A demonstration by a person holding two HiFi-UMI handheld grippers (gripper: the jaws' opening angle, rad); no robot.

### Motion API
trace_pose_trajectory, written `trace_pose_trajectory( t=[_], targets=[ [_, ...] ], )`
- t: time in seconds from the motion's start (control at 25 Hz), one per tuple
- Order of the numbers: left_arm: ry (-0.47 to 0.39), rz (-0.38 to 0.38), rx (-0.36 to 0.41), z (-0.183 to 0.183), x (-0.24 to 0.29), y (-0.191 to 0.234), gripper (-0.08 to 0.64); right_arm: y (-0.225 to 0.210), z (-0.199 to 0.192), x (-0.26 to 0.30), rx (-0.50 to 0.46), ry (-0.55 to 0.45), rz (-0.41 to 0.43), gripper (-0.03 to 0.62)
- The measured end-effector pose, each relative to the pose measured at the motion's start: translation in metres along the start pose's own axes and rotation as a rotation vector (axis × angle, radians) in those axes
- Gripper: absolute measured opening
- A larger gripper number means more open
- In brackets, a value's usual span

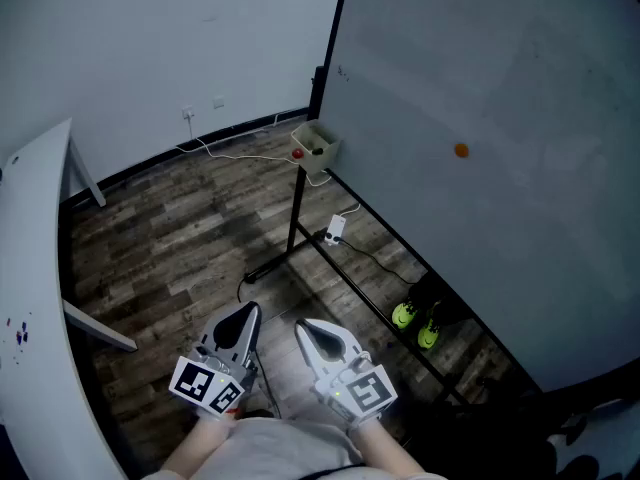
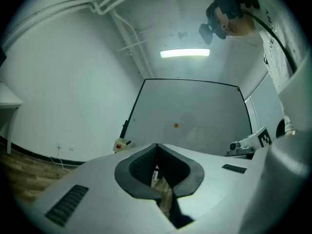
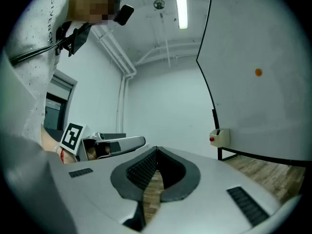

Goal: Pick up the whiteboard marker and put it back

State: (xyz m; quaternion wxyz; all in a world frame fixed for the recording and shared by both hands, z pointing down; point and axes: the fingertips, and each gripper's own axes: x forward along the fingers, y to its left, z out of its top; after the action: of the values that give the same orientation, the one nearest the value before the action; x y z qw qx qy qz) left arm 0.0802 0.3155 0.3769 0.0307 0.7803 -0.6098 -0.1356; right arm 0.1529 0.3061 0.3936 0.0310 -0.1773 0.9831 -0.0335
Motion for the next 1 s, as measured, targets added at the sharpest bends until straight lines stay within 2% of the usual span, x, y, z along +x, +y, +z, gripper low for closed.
trace_pose_trajectory(
  t=[0.36, 0.64, 0.84, 1.0],
  targets=[
    [0.003, -0.022, -0.013, 0.005, 0.011, 0.041, 0.015, -0.001, -0.011, 0.042, -0.009, 0.030, -0.019, 0.018],
    [-0.001, -0.034, 0.013, 0.014, 0.017, 0.079, 0.015, -0.003, -0.007, 0.077, -0.016, -0.006, -0.038, 0.018],
    [-0.005, -0.061, 0.016, 0.020, 0.018, 0.100, 0.015, -0.006, -0.003, 0.102, -0.041, -0.003, -0.082, 0.020],
    [0.003, -0.071, 0.015, 0.018, 0.026, 0.112, 0.015, -0.020, -0.002, 0.112, -0.054, -0.003, -0.150, 0.020]
  ],
)
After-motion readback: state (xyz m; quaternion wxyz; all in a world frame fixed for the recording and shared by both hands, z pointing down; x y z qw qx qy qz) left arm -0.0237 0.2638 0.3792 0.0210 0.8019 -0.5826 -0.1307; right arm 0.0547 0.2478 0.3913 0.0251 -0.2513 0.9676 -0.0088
